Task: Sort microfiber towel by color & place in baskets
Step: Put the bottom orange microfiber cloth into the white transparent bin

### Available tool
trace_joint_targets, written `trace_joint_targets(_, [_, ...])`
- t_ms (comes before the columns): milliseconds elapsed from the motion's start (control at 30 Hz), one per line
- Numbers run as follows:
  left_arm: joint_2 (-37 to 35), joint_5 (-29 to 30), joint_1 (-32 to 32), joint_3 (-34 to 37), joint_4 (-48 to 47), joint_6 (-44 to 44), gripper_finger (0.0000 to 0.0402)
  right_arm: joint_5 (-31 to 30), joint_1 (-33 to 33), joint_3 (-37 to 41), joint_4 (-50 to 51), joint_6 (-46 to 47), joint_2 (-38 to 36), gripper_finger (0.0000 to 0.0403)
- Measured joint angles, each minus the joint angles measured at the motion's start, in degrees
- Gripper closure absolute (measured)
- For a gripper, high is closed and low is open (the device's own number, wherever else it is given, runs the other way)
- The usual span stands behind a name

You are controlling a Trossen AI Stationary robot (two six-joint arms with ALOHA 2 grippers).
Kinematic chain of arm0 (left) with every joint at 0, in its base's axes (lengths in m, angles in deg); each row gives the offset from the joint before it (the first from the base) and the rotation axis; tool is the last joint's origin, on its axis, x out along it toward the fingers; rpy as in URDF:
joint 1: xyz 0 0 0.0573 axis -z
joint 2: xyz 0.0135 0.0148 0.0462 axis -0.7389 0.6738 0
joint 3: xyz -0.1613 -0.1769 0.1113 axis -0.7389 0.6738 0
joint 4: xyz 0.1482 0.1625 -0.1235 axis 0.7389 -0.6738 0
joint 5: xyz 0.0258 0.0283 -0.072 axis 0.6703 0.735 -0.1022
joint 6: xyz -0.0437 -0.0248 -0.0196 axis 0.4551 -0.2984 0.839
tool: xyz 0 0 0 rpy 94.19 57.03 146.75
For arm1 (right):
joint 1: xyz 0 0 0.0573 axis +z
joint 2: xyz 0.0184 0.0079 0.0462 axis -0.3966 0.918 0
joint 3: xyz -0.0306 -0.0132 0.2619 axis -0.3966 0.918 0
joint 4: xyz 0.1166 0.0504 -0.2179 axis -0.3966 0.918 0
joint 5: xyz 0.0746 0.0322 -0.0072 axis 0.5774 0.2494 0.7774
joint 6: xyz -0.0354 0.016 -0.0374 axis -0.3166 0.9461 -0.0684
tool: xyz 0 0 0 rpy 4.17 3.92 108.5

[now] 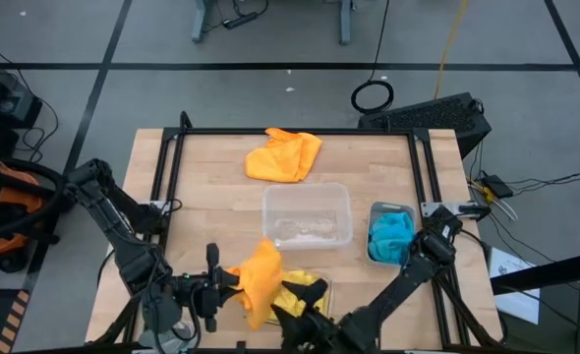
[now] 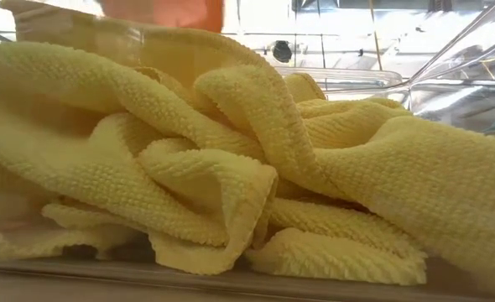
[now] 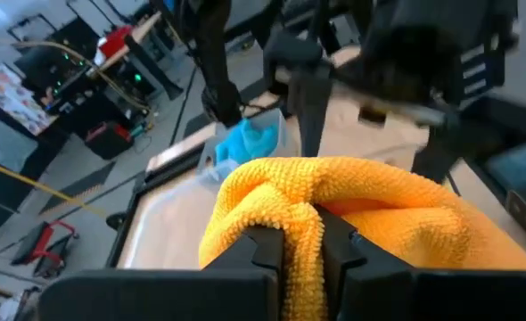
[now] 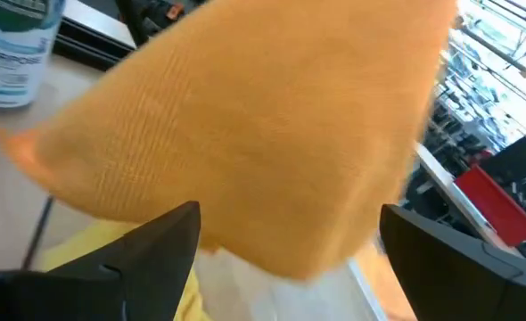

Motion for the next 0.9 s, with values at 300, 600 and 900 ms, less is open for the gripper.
trace_joint_targets(300, [0.2,-4.3,-3.0,0.0,0.4,-0.9,0.0375,-0.1,-5.9,0.0,-5.1,2.2,-0.7,0.0065])
trace_joint_targets(600, [1.5,-11.4,-3.5,0.0,3.3,-4.1,0.0375,4.5,-8.2,0.0,-9.6,-3.5,-0.9,0.0078])
trace_joint_targets(900, [1.5,-21.1,-2.4,0.0,6.2,-8.2,0.0375,7.4,-7.1,0.0,-9.5,-8.9,-0.9,0.0235])
